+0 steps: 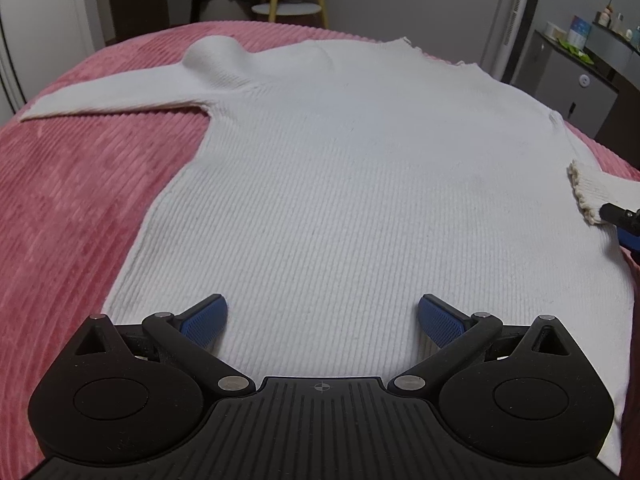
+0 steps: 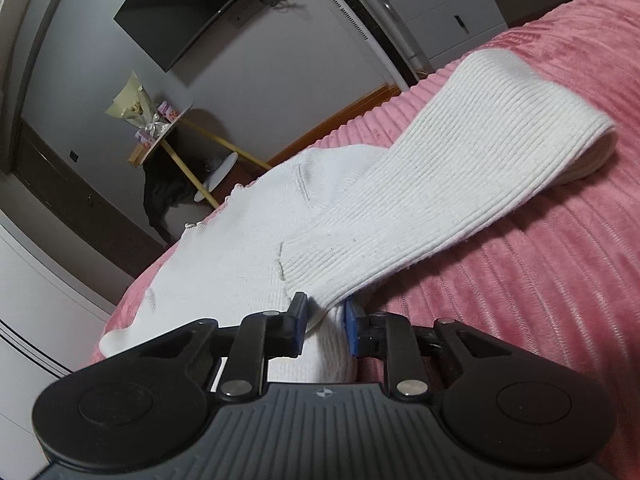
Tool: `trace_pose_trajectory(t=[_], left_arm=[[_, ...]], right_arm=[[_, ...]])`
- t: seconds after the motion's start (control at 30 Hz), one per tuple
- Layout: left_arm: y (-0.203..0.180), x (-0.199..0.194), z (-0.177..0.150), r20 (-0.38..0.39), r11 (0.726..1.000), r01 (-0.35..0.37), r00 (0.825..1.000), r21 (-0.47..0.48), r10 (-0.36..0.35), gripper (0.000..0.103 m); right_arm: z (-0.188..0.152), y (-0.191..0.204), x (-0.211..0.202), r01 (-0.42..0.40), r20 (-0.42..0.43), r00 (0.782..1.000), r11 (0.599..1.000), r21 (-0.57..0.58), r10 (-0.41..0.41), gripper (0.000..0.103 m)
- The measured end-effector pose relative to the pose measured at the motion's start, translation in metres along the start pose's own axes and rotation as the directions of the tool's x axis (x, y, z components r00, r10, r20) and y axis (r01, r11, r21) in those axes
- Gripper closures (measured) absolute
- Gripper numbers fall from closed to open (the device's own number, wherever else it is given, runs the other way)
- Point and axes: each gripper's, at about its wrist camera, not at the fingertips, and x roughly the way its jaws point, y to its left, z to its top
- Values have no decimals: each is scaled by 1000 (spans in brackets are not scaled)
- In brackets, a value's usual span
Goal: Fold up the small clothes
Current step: 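Grasp the other sleeve cuff with the left gripper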
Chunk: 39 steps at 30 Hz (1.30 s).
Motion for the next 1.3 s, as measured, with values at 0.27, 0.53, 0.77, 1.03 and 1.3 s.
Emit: trace_pose_trajectory(t=[0.27,0.53,0.77,1.03,1.3], left_arm=[[-7,-3,15,10,999,48,999,-10,-47,0],[-74,8,60,27,979,202,979,-5,-202,0],[-149,41,83,-54,923,371,928,100,-368,0],[-187,69,84,-100,874,469,882,123,-460,5],[-196,76,90,-99,879,466,884,106,-457,71]], right_arm=[[5,-15,-10,15,-4,1000,992,127,-15,82],[5,-4,-42,408,100,909,913,-7,-405,83],[-6,-4,-42,445,167,890,887,-125,-423,83],[-2,-32,-49,425,162,897,903,-69,-410,83],[-7,-25,-43,463,208,879,872,-156,-430,83]])
